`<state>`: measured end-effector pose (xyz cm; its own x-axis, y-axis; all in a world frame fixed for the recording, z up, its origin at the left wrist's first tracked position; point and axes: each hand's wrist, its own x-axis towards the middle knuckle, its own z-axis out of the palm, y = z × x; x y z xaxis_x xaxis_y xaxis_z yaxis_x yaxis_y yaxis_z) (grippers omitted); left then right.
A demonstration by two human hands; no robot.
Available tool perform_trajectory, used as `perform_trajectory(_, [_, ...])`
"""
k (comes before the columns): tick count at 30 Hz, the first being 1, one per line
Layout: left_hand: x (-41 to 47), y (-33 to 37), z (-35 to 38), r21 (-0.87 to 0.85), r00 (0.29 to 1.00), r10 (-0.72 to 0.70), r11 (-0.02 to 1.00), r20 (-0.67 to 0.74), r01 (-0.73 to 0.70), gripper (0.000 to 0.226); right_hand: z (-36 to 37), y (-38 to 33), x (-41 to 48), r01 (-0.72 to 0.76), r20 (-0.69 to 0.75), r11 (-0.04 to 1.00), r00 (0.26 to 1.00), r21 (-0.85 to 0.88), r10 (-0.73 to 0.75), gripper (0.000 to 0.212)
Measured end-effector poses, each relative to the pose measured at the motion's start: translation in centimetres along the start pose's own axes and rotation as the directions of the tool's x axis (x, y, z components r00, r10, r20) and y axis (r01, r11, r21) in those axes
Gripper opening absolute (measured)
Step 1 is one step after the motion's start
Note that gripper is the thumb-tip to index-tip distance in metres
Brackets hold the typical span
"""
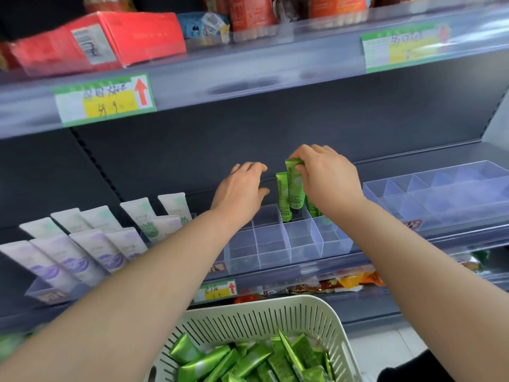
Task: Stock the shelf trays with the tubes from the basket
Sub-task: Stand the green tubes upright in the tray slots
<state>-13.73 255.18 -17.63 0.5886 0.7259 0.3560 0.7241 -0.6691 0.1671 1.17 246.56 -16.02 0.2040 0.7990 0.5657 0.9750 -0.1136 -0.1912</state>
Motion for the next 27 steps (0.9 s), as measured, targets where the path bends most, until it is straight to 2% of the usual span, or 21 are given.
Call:
perform_trajectory(6, [-1.6, -0.6, 0.0, -0.042, 1.000, -0.022, 0.999, 0.020, 0.023, 0.041, 2.1, -0.2, 0.6, -0.065, 0.162, 0.990, 0.983, -0.122, 0.084, 0.033])
perform_trajectory(11, [-2.1, -0.9, 0.1, -0.053, 0.999, -0.018, 0.998, 0.035, 0.020, 0.040, 3.2, 0.3, 0.2, -0.068, 0.221, 0.984, 0.970, -0.166, 0.104, 0.043])
perform_trajectory(17, [-2.4, -0.7, 0.0, -0.067, 0.999, -0.009, 0.998, 0.037, 0.011, 0.041, 3.3, 0.0, 0.4, -0.003, 0.211, 0.980, 0.976, -0.198, 0.046, 0.045])
perform_trajectory(27, [-2.4, 0.1, -0.1, -0.075, 0.999, -0.014, 0.997, 0.031, 0.016, 0.040, 2.1, 0.0, 0.1, 0.024, 0.146, 0.981, 0.989, -0.194, 0.004, 0.045])
